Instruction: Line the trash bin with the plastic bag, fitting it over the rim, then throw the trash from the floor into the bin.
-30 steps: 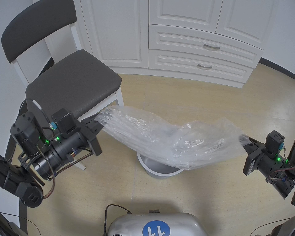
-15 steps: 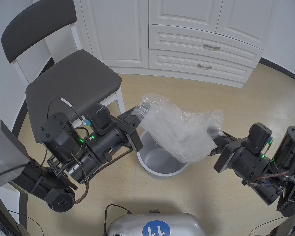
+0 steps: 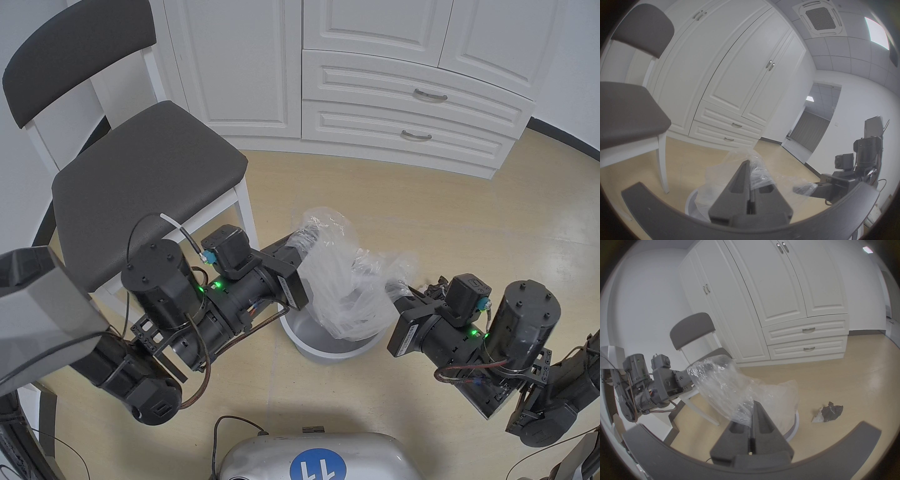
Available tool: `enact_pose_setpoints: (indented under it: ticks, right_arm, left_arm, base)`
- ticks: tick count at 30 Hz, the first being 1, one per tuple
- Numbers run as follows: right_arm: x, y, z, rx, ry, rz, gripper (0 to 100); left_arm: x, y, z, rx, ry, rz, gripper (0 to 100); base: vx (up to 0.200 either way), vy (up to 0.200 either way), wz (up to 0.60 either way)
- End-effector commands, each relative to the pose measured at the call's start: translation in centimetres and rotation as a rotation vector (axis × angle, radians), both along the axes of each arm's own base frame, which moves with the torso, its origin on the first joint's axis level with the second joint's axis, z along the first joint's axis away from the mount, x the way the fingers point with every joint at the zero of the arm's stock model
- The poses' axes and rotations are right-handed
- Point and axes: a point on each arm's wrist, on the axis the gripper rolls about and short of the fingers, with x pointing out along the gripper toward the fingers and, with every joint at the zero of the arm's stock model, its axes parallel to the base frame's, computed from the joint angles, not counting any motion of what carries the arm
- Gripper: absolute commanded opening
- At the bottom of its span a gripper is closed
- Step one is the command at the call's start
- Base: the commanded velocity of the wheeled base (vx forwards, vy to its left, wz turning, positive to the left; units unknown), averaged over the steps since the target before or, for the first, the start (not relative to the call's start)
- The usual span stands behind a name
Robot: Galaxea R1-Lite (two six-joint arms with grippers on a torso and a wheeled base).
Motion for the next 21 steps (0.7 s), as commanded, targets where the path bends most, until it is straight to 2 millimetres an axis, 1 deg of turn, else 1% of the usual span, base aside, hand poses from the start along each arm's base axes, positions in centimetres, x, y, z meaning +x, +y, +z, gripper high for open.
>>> enact_pose_setpoints:
  ticks: [1, 2, 3, 4, 6, 7, 8, 9, 11, 13, 15, 18, 21]
  right_arm:
    - [2.3, 0.2, -2.1, -0.045, 0.047, -0.037, 0]
    - [2.8, 0.2, -2.5, -0.051, 0.056, -0.04, 0]
    - [2.8, 0.2, -2.5, -0.051, 0.056, -0.04, 0]
    - [3.5, 0.1, -3.2, -0.062, 0.072, -0.043, 0]
    - [4.1, -0.2, -3.7, -0.071, 0.086, -0.051, 0]
    - [5.1, -0.6, -4.3, -0.068, 0.096, -0.057, 0]
    - [5.3, -0.6, -4.3, -0.065, 0.095, -0.059, 0]
    - [6.9, -0.9, -5.2, -0.034, 0.101, -0.06, 0]
    - [8.4, -1.2, -6.1, -0.002, 0.096, -0.074, 0]
    - [10.1, -1.5, -7.7, 0.007, 0.098, -0.102, 0]
    - [11.2, -1.5, -9.1, 0.007, 0.096, -0.119, 0]
    - [12.3, -1.5, -10.6, -0.002, 0.11, -0.134, 0]
    - [13.1, -1.9, -11.0, -0.004, 0.112, -0.154, 0]
  left_arm:
    - [2.6, -1.0, -3.5, 0.025, 0.074, 0.019, 0]
    - [3.0, -1.1, -4.0, 0.027, 0.085, 0.024, 0]
    - [3.0, -1.1, -4.0, 0.027, 0.085, 0.024, 0]
    - [3.4, -1.2, -4.6, 0.034, 0.097, 0.027, 0]
    - [3.7, -1.3, -5.1, 0.037, 0.104, 0.028, 0]
    - [4.1, -1.6, -5.6, 0.037, 0.113, 0.027, 0]
    - [4.1, -1.7, -5.7, 0.037, 0.113, 0.027, 0]
    - [4.9, -2.2, -6.6, 0.031, 0.127, 0.028, 0]
    - [5.7, -2.2, -7.4, 0.034, 0.136, 0.043, 0]
    - [6.4, -2.0, -7.8, 0.027, 0.136, 0.075, 0]
    - [6.8, -1.8, -7.9, 0.022, 0.138, 0.091, 0]
    - [7.0, -1.7, -8.2, 0.022, 0.147, 0.093, 0]
    - [7.3, -1.8, -8.9, 0.024, 0.161, 0.094, 0]
  base:
    - [0.0, 0.0, 0.0]
    - [0.0, 0.0, 0.0]
    - [0.0, 0.0, 0.0]
    - [0.0, 0.0, 0.0]
    - [0.0, 0.0, 0.0]
    - [0.0, 0.0, 0.0]
    - [0.0, 0.0, 0.0]
    - [0.0, 0.0, 0.0]
    - [0.0, 0.0, 0.0]
    - [0.0, 0.0, 0.0]
    - [0.0, 0.0, 0.0]
    - [0.0, 0.0, 0.0]
    - [0.0, 0.0, 0.0]
